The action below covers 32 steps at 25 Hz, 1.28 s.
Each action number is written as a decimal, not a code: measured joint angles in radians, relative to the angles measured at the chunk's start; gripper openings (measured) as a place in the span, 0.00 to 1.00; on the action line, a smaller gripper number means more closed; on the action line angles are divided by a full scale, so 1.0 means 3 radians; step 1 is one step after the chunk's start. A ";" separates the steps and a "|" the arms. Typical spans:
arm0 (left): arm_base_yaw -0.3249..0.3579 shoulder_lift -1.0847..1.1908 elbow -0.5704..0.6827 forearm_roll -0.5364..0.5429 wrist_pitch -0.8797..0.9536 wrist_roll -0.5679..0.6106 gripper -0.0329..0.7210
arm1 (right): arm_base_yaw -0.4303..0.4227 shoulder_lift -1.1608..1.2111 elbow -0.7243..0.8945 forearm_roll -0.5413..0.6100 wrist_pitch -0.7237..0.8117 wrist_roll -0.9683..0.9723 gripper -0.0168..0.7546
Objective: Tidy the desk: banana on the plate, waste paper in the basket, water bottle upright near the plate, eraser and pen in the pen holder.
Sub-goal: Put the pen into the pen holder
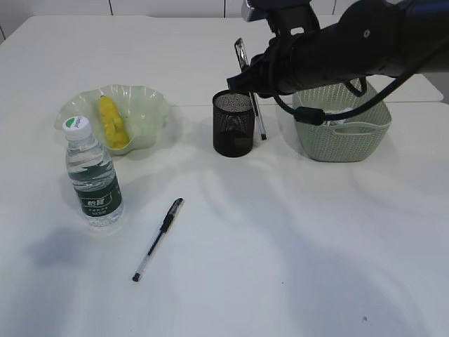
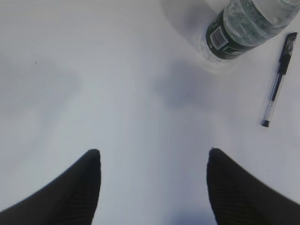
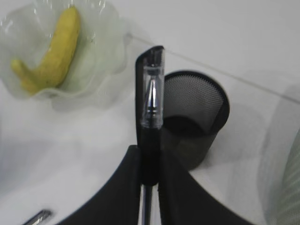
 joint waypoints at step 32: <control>0.0000 0.0108 0.0000 0.0000 -0.0015 0.0000 0.70 | 0.0000 0.0960 -0.0589 -0.0265 -0.1762 0.0412 0.09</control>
